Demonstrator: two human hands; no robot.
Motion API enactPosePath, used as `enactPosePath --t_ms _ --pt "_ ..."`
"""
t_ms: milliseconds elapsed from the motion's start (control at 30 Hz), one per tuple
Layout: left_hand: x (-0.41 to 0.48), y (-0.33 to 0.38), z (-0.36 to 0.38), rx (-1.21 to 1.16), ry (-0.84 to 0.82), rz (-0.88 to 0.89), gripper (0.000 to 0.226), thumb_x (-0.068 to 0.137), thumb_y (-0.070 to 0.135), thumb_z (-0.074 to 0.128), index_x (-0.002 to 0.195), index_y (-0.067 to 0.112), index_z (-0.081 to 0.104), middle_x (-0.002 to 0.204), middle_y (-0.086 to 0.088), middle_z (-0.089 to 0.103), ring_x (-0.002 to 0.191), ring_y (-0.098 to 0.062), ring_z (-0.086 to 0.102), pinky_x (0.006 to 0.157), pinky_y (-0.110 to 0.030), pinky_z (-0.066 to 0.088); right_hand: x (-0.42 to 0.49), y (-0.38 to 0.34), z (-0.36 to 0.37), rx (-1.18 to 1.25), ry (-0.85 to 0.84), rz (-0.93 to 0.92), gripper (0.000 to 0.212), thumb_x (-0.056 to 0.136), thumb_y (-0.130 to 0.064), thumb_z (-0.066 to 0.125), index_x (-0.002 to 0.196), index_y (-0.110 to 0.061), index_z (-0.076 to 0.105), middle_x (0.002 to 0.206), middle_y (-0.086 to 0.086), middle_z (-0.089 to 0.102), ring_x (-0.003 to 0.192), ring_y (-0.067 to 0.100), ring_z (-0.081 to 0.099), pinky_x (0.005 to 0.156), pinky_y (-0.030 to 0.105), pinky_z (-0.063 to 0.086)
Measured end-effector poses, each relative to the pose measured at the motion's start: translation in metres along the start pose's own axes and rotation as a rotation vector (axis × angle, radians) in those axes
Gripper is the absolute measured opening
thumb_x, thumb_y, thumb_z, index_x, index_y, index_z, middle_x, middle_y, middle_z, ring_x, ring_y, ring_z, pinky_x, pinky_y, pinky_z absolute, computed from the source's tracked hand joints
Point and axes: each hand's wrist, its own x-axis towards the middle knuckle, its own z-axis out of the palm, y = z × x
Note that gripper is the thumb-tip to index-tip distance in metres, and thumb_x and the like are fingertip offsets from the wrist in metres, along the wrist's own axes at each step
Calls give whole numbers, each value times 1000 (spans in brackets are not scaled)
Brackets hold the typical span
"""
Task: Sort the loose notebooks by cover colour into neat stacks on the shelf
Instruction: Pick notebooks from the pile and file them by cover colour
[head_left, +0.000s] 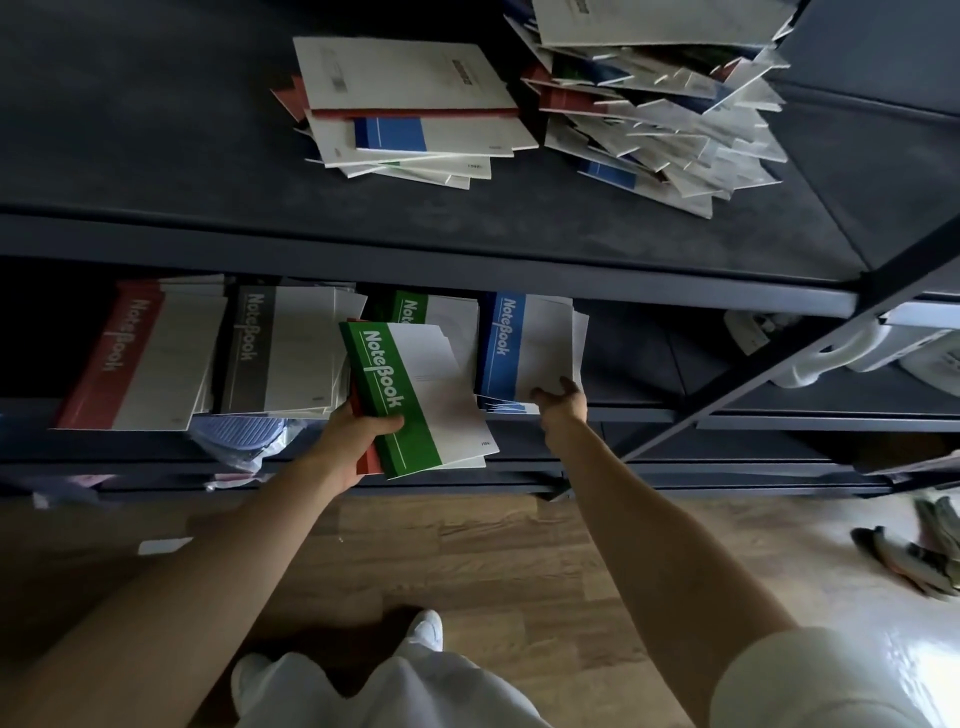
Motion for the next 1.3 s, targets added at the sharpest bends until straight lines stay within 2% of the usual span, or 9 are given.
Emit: enactPosePath --t_ms 200,333,467,567,700,833,933,1167,1300 --pt "-4 -7 -6 -5 -1 6 51 85 -7 58 132 9 45 130 -18 55 118 -37 53 84 -46 44 1 1 -4 229 9 3 75 88 -4 62 148 -31 26 154 5 24 130 30 41 100 36 44" --pt "-4 -12 -10 0 6 22 56 84 -7 60 134 11 43 130 -17 55 117 -36 53 89 -48 45 -12 3 3 -16 -64 -13 55 91 -15 60 142 -19 39 117 6 51 78 14 52 62 22 42" --pt "-6 -14 -8 -3 11 45 54 84 -6 60 133 9 44 130 -16 56 117 -35 54 86 -44 45 -53 -10 12 -238 -495 203 18 95 -26 55 95 -8 55 78 6 55 64 19 55 53 27 50" --pt "-8 -13 -9 -3 29 74 47 86 -2 60 130 8 47 128 -16 57 115 -34 55 84 -41 45 -69 -14 19 -561 -650 159 23 91 -18 62 107 -8 49 82 4 46 69 16 50 54 25 52" --pt "-10 -13 -21 -41 82 107 44 88 2 60 130 11 49 128 -14 57 113 -32 57 86 -41 45 -66 -12 32 -466 -558 115 23 88 -5 63 107 -4 49 79 5 47 70 13 49 68 32 55" --pt "-12 -14 -36 -48 133 125 39 88 1 60 124 11 50 113 -10 59 90 -23 59 77 -35 45 -63 -12 48 -424 -377 42 25 95 -13 52 118 -6 44 100 10 51 60 17 56 40 23 51" --pt "-13 -16 -48 -76 178 104 39 86 -2 61 121 13 50 110 -9 59 100 -26 56 84 -38 43 -58 -10 58 -529 -255 -132 20 99 -23 43 110 -7 38 96 11 53 51 17 53 35 23 40" --pt "-21 -26 -76 -84 258 79 35 85 -7 58 109 17 50 95 -5 60 102 -29 56 87 -41 43 -48 -11 81 -507 -141 -152 23 95 -8 46 116 2 48 112 19 59 84 31 67 40 25 49" --pt "-29 -31 -86 -102 301 92 33 86 -7 57 109 15 48 98 -7 60 100 -30 55 88 -41 43 -43 -16 91 -527 -106 -128 34 86 6 55 118 3 47 116 23 58 98 37 64 78 43 57"
